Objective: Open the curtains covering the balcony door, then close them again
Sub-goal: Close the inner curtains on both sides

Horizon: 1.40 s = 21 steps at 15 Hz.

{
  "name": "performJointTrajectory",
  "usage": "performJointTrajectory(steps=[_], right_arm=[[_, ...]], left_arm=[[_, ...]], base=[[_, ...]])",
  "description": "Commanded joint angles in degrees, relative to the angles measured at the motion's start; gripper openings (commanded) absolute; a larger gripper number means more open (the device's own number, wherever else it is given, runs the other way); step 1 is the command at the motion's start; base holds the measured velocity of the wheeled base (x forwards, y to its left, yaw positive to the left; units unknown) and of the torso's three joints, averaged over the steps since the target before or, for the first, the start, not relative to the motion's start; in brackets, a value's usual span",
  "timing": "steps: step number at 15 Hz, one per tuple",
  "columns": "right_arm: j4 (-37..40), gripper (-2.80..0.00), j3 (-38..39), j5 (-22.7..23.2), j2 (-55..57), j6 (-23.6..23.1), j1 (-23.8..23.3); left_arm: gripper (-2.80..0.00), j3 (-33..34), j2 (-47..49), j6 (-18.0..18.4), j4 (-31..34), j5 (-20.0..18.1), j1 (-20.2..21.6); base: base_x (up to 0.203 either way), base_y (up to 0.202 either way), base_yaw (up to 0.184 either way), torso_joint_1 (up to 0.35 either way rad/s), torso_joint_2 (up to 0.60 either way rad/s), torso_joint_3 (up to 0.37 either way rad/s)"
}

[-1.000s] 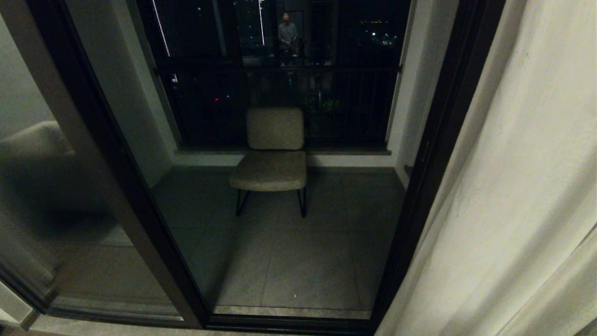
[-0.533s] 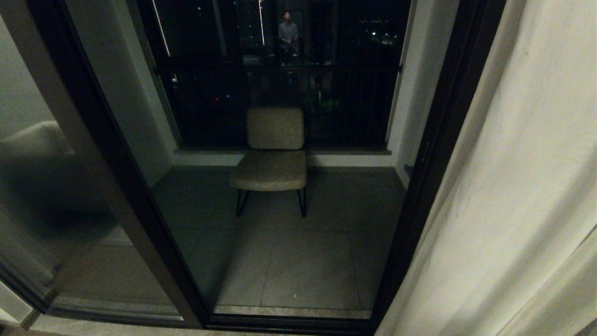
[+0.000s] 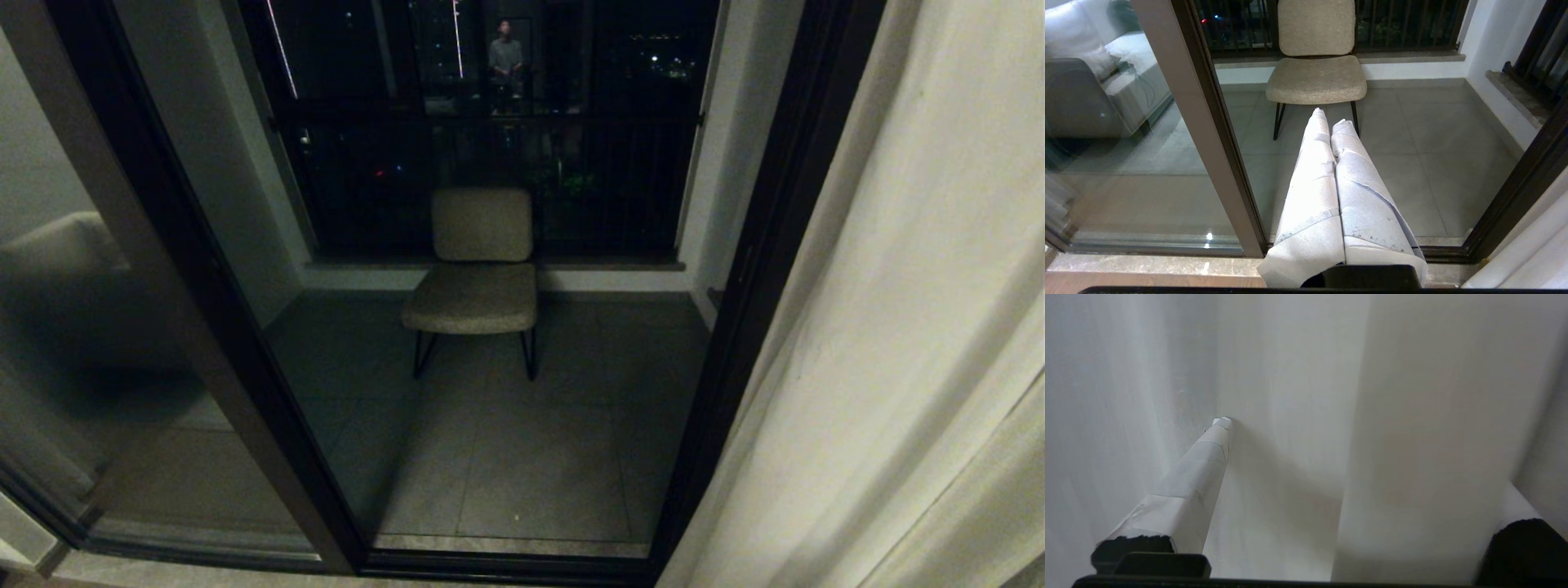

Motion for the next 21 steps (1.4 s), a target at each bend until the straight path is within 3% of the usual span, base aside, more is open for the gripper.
performJointTrajectory(steps=[1, 12, 13, 21], right_arm=[[-0.21, 0.0, -2.61, 0.17, 3.62, -0.1, 1.85], [-3.64, 0.0, -6.17, 0.18, 9.51, -0.29, 6.31], [-3.65, -2.8, -6.22, 0.14, 9.51, -0.29, 6.31], [-5.66, -2.8, -4.68, -0.35, 8.11, -0.47, 7.63]], left_arm=[[-2.8, 0.0, -0.02, 0.01, 0.01, 0.01, 0.0], [-2.8, 0.0, -0.02, 0.01, -0.07, 0.01, 0.0], [-2.8, 0.0, -0.02, 0.01, 0.01, 0.01, 0.0], [-2.8, 0.0, -0.02, 0.01, 0.01, 0.01, 0.0]], base=[[0.0, 0.0, 0.0, 0.0, 0.0, 0.0], [0.0, 0.0, 0.0, 0.0, 0.0, 0.0], [0.0, 0.0, 0.0, 0.0, 0.0, 0.0], [0.0, 0.0, 0.0, 0.0, 0.0, 0.0]])
